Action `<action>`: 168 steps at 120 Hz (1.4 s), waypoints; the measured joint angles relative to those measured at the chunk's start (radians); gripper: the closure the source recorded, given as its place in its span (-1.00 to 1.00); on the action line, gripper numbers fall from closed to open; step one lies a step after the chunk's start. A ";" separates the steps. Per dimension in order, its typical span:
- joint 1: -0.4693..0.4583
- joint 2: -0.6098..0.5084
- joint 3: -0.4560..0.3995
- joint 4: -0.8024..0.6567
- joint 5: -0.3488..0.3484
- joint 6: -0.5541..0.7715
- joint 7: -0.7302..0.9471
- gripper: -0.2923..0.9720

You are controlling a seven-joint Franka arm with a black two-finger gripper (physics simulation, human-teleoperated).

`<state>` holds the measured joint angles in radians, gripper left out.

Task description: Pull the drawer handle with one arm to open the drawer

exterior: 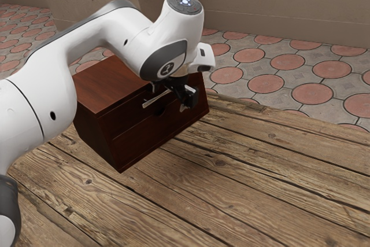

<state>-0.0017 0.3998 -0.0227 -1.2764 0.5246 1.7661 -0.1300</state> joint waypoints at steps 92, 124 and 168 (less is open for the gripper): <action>0.007 0.018 0.000 -0.003 -0.007 0.022 -0.006 -0.32; 0.003 0.011 -0.001 -0.001 -0.007 0.021 -0.009 0.23; -0.007 0.003 -0.004 -0.001 -0.003 0.013 -0.014 0.66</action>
<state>-0.0086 0.4027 -0.0265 -1.2774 0.5220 1.7786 -0.1435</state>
